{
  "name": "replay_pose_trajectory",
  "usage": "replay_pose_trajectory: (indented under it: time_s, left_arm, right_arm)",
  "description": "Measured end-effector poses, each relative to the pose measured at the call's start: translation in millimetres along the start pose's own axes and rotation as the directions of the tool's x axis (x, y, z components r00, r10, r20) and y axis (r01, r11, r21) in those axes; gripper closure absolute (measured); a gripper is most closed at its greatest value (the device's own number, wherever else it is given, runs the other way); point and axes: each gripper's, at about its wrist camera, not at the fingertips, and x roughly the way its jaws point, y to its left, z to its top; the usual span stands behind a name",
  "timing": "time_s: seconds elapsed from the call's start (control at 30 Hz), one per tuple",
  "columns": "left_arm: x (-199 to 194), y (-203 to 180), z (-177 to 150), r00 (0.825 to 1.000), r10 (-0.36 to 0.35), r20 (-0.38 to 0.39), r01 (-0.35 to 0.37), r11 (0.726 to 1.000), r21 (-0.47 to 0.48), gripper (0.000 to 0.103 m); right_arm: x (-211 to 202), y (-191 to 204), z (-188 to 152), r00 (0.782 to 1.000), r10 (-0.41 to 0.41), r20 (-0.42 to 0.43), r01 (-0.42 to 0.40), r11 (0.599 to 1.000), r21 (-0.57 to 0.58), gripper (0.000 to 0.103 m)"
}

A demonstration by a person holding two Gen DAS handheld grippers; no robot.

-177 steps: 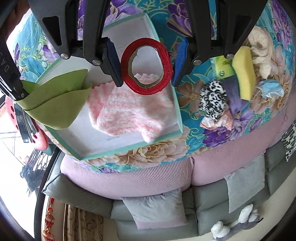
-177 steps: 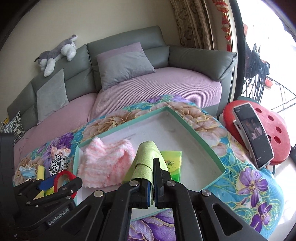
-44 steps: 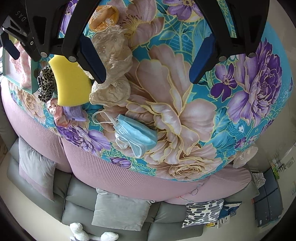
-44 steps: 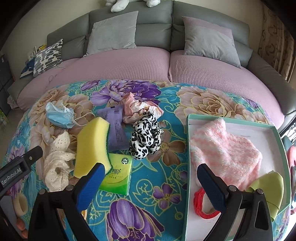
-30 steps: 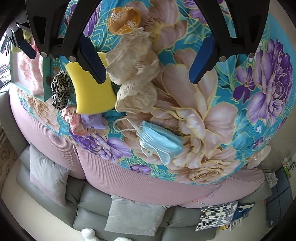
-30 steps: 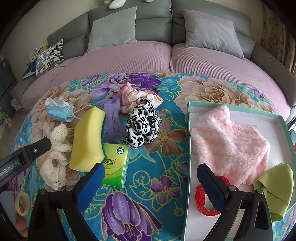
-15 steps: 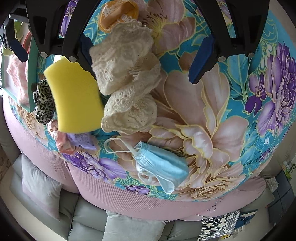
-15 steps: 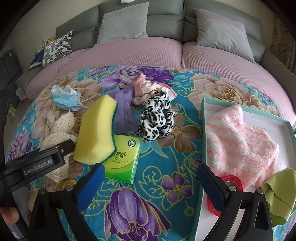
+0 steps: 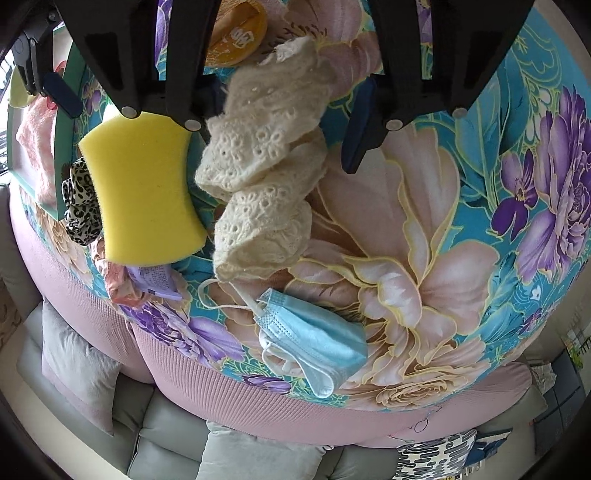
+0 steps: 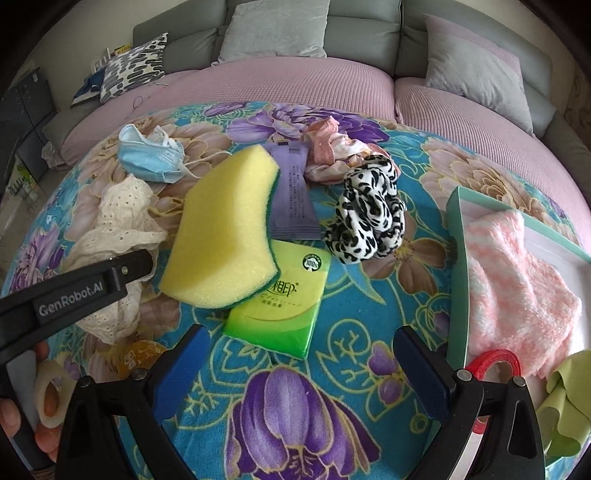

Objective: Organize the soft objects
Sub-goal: 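Grasp the cream lace cloth with the left tool while the right tool grasps a green tissue pack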

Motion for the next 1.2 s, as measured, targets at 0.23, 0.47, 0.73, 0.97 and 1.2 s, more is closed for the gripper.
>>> replay_pose_trajectory:
  time_s: [0.23, 0.47, 0.73, 0.97, 1.2]
  left_arm:
    - [0.7, 4.6, 0.1, 1.0, -0.003, -0.003, 0.003, 1.0, -0.021, 0.049]
    - [1.6, 5.7, 0.2, 1.0, -0.002, -0.005, 0.001, 1.0, -0.026, 0.049]
    - [4.3, 6.8, 0.2, 1.0, -0.002, -0.011, 0.002, 1.0, -0.031, 0.049]
    - [5.8, 6.6, 0.4, 1.0, -0.002, -0.009, 0.002, 1.0, -0.031, 0.059]
    - [5.9, 5.2, 1.2, 1.0, -0.018, -0.006, 0.018, 1.0, -0.025, 0.069]
  right_arm:
    - [6.8, -2.9, 3.2, 0.999, -0.028, 0.027, 0.028, 1.0, 0.014, 0.002]
    - [10.5, 0.7, 5.3, 0.998, -0.028, 0.048, 0.027, 1.0, 0.009, 0.011]
    - [8.7, -8.2, 5.0, 0.998, -0.024, 0.052, 0.022, 0.998, 0.052, 0.028]
    - [9.5, -17.8, 3.4, 0.999, -0.031, 0.036, 0.028, 0.995, 0.1, 0.047]
    - [8.3, -19.3, 2.9, 0.999, -0.025, 0.034, 0.021, 0.994, 0.104, 0.05]
